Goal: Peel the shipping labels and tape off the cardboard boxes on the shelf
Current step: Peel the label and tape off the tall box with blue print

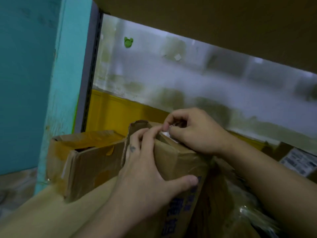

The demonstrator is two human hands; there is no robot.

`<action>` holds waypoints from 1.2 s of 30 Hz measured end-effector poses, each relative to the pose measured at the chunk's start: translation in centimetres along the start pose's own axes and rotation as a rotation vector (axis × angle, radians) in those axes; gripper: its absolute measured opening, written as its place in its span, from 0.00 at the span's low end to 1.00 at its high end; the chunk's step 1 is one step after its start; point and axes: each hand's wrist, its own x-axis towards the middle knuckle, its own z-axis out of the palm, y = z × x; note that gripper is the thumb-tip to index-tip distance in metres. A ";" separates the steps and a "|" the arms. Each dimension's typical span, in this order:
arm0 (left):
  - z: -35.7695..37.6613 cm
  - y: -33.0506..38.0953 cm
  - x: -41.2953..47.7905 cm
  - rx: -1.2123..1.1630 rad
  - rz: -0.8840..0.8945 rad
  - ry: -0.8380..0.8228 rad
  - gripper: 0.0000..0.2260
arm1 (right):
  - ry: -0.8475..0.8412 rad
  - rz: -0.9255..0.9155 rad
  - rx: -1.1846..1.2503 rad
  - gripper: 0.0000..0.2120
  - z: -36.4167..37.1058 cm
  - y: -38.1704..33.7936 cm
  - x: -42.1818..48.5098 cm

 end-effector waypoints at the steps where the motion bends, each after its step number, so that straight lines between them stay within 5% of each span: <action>1: -0.1 -0.2 0.3 -0.004 0.007 -0.012 0.44 | 0.004 0.010 0.000 0.07 0.0 0.1 0.1; 8: -2.3 -2.6 1.9 -0.139 0.017 -0.125 0.44 | -0.013 0.099 -0.007 0.09 -0.4 0.3 0.6; 14: -1.1 -2.5 1.7 -0.201 0.016 -0.032 0.26 | -0.070 0.152 0.010 0.09 0.1 0.8 0.7; 20: 2.1 -1.7 1.2 -0.187 0.037 0.178 0.33 | -0.080 0.133 -0.072 0.11 0.1 0.6 0.5; 36: 2.2 -2.5 1.0 -0.337 0.067 0.146 0.34 | -0.146 0.109 -0.049 0.11 0.3 -0.3 1.3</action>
